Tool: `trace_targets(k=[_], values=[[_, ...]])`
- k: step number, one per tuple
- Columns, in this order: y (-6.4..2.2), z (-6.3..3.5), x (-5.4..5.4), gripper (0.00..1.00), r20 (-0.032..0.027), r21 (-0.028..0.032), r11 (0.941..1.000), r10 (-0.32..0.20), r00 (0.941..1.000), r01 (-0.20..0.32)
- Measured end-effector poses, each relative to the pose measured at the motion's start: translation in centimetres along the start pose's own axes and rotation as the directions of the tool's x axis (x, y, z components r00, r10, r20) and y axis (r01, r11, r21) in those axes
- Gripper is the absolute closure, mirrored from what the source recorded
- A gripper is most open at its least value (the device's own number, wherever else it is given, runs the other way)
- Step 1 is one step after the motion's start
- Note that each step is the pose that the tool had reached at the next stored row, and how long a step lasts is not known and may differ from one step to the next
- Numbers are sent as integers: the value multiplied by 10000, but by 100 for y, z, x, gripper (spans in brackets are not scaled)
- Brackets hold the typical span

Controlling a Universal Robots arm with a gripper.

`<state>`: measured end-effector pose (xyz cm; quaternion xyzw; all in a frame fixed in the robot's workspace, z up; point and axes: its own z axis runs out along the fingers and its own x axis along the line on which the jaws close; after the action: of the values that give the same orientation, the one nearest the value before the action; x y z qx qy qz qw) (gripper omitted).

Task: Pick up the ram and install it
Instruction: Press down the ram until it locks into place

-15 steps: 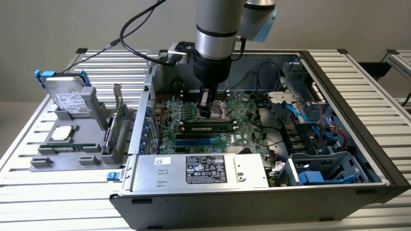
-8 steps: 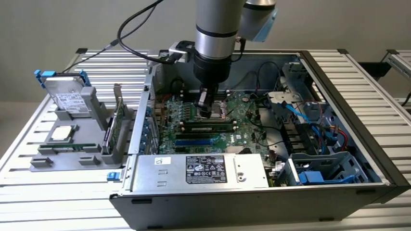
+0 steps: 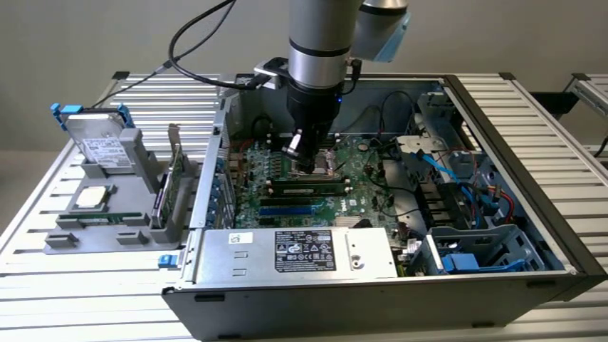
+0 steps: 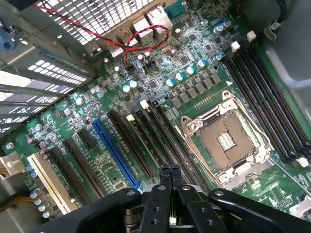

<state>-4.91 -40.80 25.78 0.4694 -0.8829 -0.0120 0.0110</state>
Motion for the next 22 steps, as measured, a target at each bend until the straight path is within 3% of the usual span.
trace_targets(k=[6,12,17,22], values=[[0,3,0,90,119,11,9976,685,9976,-686],[-1,8,0,90,258,1,9913,1317,9910,-1318],[-1,18,-1,90,339,-30,9809,1947,9803,-1947],[-2,32,0,90,384,-60,9644,2645,9636,-2645]])
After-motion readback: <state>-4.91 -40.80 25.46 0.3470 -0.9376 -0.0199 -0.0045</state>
